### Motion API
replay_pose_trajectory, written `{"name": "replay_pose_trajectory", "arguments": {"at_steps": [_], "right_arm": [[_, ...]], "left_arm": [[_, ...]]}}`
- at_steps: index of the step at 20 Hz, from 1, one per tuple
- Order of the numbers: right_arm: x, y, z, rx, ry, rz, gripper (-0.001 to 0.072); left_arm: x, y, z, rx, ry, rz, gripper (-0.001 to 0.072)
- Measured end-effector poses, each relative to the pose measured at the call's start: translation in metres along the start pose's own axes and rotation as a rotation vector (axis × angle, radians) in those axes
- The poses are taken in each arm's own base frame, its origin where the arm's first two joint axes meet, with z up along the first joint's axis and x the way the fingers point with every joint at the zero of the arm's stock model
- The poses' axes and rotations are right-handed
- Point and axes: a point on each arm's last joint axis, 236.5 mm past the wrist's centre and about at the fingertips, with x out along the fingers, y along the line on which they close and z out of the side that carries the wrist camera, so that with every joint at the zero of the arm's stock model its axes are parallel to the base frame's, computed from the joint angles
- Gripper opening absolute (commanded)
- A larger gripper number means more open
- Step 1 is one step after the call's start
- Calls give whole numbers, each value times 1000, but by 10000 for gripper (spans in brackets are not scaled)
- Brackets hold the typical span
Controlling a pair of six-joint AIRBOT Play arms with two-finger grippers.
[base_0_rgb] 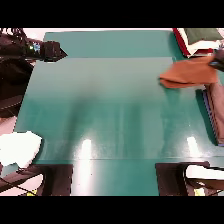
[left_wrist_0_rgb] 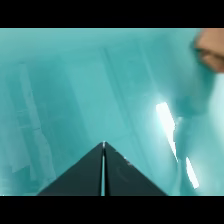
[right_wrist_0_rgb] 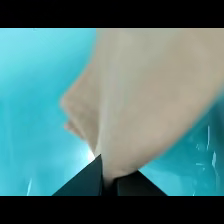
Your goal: Fold the shirts.
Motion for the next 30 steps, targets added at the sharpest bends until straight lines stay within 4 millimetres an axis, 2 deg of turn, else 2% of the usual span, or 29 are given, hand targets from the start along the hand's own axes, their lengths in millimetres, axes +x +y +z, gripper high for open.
{"name": "replay_pose_trajectory", "arguments": {"at_steps": [2,5,9,13,16,18,22,26,28,29,30], "right_arm": [[-18,-35,18,81,-73,-25,16],[-38,-65,41,155,-174,-36,15],[-66,-71,73,140,-295,-38,15],[-110,-63,109,63,-423,-53,15],[-137,-64,122,24,-471,-86,16],[-144,-73,118,3,-449,-131,15],[-146,-96,95,-16,-358,-232,16],[-143,-124,54,24,-262,-296,16],[-146,-144,24,56,-200,-354,29],[-148,-154,6,76,-165,-382,187],[-152,-163,-10,96,-139,-410,420]], "left_arm": [[0,0,0,-2,0,0,29],[0,0,1,-6,-2,0,29],[0,0,1,-22,-4,0,28],[0,0,0,-28,-2,-1,29],[0,0,-1,-29,5,-1,28],[0,0,-2,-29,10,-2,29],[0,-1,-4,-29,18,-2,29],[0,-1,-7,-25,30,-3,29],[0,-1,-7,-25,31,-3,29],[0,-1,-8,-23,32,-3,29],[0,-1,-8,-22,32,-4,28]]}}
